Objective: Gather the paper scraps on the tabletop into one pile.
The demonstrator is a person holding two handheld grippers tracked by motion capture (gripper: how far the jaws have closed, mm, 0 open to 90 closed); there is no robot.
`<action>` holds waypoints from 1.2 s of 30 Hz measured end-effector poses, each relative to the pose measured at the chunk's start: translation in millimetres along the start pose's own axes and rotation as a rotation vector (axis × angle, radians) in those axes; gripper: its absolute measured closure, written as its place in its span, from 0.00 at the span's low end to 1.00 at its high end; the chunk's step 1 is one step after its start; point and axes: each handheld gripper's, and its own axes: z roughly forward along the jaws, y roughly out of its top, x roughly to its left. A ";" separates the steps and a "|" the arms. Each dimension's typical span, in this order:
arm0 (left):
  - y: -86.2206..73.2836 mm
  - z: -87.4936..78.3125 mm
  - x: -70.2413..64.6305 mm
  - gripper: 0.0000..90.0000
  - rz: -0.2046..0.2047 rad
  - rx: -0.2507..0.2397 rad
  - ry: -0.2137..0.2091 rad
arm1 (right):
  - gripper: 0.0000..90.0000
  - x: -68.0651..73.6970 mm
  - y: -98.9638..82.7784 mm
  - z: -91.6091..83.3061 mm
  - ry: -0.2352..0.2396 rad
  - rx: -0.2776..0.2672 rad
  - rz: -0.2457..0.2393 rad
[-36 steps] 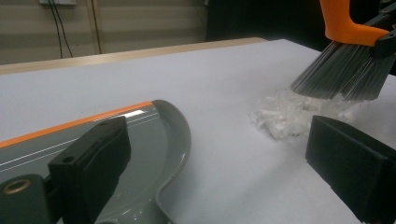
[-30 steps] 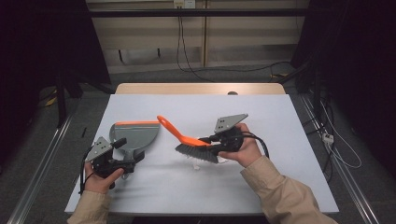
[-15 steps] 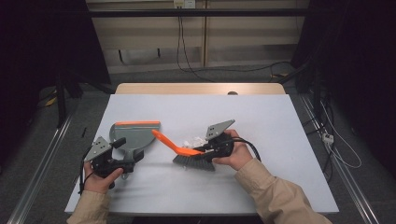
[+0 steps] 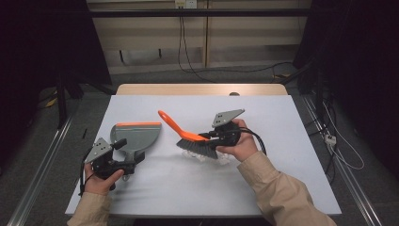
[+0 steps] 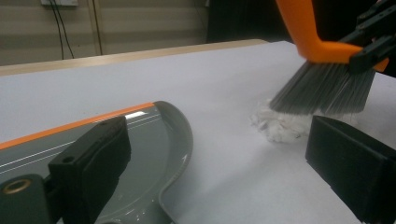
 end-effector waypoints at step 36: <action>3.7 -3.2 -3.6 0.06 0.006 0.030 -0.037 | 0.80 -1.1 -60.0 -59.2 -0.548 -0.053 0.337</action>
